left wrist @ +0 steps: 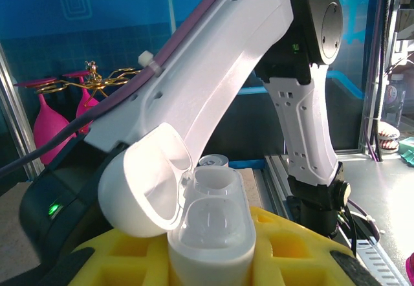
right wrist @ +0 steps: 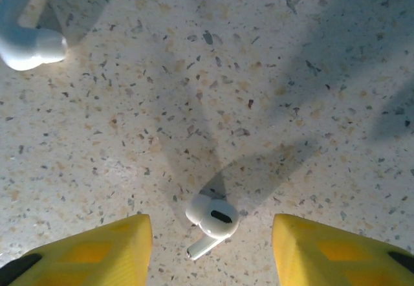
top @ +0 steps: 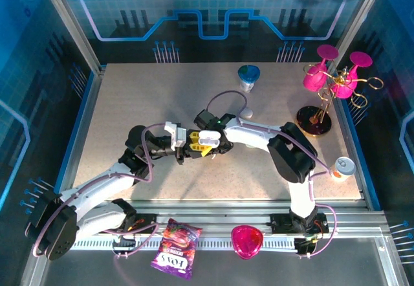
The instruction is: Insert the wireless bluetooth earbuds into the charging case
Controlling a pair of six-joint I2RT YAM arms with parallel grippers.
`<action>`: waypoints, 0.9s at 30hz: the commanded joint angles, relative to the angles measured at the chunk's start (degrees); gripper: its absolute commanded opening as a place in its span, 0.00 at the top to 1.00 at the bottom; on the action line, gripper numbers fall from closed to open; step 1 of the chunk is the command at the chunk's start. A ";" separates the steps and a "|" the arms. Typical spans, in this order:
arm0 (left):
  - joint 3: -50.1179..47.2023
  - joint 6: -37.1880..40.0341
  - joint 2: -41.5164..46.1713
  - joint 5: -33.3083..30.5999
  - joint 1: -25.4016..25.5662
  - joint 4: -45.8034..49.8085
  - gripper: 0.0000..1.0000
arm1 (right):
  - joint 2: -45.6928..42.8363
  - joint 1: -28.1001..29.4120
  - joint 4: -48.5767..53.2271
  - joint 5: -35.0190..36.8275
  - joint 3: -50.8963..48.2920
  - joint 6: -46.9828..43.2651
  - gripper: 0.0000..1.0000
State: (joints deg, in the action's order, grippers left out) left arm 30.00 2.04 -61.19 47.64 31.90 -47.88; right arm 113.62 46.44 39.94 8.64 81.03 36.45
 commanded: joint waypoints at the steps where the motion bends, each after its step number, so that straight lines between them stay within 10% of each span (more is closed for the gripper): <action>1: 0.50 1.69 -0.49 1.44 0.31 -0.87 0.87 | 2.22 0.26 4.88 0.76 3.27 0.05 0.51; 27: 0.24 2.88 -1.12 1.24 0.30 0.00 0.86 | 7.51 0.37 7.78 -1.09 7.14 -2.34 0.75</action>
State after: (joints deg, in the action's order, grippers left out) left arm 30.00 3.40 -61.95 47.81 31.90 -46.98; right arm 119.68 46.44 45.54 7.92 86.94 34.48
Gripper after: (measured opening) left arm 0.226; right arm 0.256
